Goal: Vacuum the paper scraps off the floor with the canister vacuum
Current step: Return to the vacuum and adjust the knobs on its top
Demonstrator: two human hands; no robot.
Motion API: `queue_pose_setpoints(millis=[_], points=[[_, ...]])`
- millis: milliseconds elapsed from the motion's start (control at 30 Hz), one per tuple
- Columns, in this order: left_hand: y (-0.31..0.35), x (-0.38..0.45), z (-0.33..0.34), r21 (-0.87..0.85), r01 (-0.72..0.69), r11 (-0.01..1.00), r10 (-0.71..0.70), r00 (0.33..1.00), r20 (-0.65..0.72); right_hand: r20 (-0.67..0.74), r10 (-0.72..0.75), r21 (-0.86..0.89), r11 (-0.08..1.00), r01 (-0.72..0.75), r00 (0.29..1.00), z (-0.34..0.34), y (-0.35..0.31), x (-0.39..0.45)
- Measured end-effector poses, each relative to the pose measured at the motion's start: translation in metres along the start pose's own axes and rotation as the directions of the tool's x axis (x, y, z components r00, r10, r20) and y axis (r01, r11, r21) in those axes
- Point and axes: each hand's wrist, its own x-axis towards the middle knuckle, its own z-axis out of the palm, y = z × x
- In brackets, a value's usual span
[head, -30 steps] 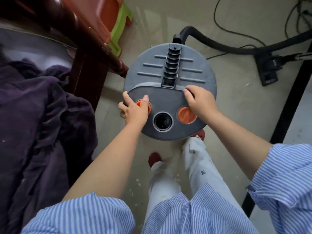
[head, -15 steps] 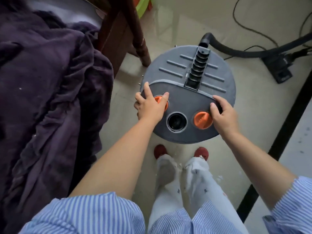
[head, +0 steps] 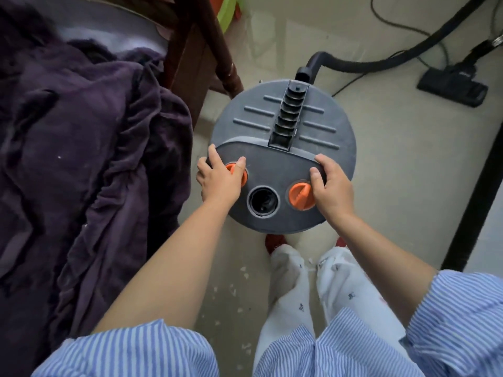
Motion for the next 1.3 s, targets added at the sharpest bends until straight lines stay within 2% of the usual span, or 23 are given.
queue_pose_setpoints(millis=[167,533,667,733,867,967,1167,1300], points=[[-0.022,0.007,-0.016,0.021,-0.026,0.999,0.026,1.000,-0.003,0.050,-0.003,-0.014,1.000,0.004,0.999,0.022,-0.014,-0.011],[-0.048,0.021,-0.033,0.079,-0.100,0.992,0.098,0.995,0.029,0.067,0.106,-0.033,0.994,-0.104,0.992,0.054,-0.027,-0.031],[-0.044,0.013,-0.032,0.139,-0.056,0.989,0.056,0.998,0.004,0.151,0.109,-0.060,0.993,-0.101,0.982,0.047,-0.029,-0.032],[-0.036,0.004,-0.029,0.241,-0.113,0.964,0.126,0.991,-0.043,0.215,0.091,-0.088,0.993,-0.073,0.972,0.038,-0.032,-0.030],[-0.001,-0.012,-0.024,0.419,-0.307,0.854,0.345,0.939,-0.014,0.251,0.015,-0.151,0.988,0.024,0.968,0.008,-0.030,-0.022],[0.043,-0.022,-0.015,0.453,-0.396,0.799,0.433,0.901,0.025,0.238,-0.022,-0.201,0.977,0.072,0.971,-0.026,-0.024,-0.008],[0.143,-0.044,0.035,0.536,-0.525,0.662,0.528,0.833,0.165,0.087,-0.010,-0.194,0.981,0.027,0.996,-0.116,0.007,0.040],[0.216,-0.058,0.074,0.547,-0.544,0.637,0.511,0.829,0.230,0.013,0.034,-0.181,0.983,-0.031,0.999,-0.181,0.046,0.074]])
